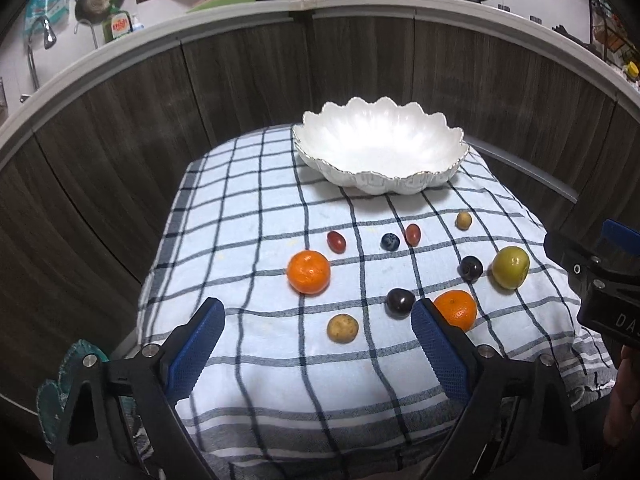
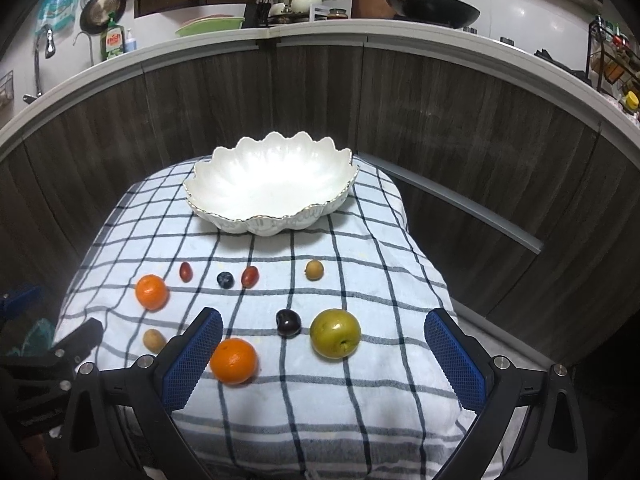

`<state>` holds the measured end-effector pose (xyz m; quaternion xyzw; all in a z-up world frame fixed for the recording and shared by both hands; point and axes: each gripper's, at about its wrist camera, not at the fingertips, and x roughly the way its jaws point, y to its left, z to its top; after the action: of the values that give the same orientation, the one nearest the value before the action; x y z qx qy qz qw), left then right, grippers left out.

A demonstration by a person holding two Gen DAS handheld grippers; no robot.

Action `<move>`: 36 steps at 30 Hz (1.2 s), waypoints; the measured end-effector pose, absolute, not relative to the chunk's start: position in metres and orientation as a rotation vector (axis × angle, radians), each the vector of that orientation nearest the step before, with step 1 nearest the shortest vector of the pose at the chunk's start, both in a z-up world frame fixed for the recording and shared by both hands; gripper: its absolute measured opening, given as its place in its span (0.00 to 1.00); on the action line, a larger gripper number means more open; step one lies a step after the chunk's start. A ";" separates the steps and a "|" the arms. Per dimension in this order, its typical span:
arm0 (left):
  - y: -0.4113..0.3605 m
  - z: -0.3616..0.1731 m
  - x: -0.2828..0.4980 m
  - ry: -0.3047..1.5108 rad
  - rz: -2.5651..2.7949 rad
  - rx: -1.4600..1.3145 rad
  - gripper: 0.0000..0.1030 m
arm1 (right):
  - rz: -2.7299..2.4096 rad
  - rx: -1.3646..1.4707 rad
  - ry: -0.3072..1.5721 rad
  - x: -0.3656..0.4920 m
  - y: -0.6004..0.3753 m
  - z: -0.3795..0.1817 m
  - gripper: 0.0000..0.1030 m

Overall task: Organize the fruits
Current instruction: 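Lower the left tool onto the brown fruit while the right tool lowers onto the green plum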

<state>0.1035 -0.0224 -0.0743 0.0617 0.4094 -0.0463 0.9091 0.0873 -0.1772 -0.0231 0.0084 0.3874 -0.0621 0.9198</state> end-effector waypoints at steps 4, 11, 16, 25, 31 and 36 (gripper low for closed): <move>-0.027 -0.086 0.114 0.857 -0.092 0.126 0.93 | -0.135 0.016 0.814 0.097 -0.181 -0.036 0.99; -0.032 -0.118 0.125 0.928 -0.089 0.124 0.87 | -0.146 0.011 0.850 0.110 -0.187 -0.056 0.99; -0.035 -0.134 0.132 0.961 -0.097 0.121 0.79 | -0.144 -0.002 0.871 0.117 -0.188 -0.070 0.99; -0.041 -0.156 0.142 1.003 -0.121 0.120 0.69 | -0.138 -0.001 0.913 0.129 -0.192 -0.095 0.91; -0.042 -0.166 0.145 1.029 -0.142 0.105 0.58 | -0.119 0.022 0.959 0.136 -0.195 -0.113 0.79; -0.043 -0.170 0.145 1.033 -0.160 0.096 0.53 | -0.113 0.047 0.988 0.140 -0.199 -0.125 0.71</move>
<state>0.1452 -0.0428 -0.1701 0.0460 0.4930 -0.0762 0.8655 0.1402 -0.1991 -0.1247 0.0225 0.4736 -0.0540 0.8788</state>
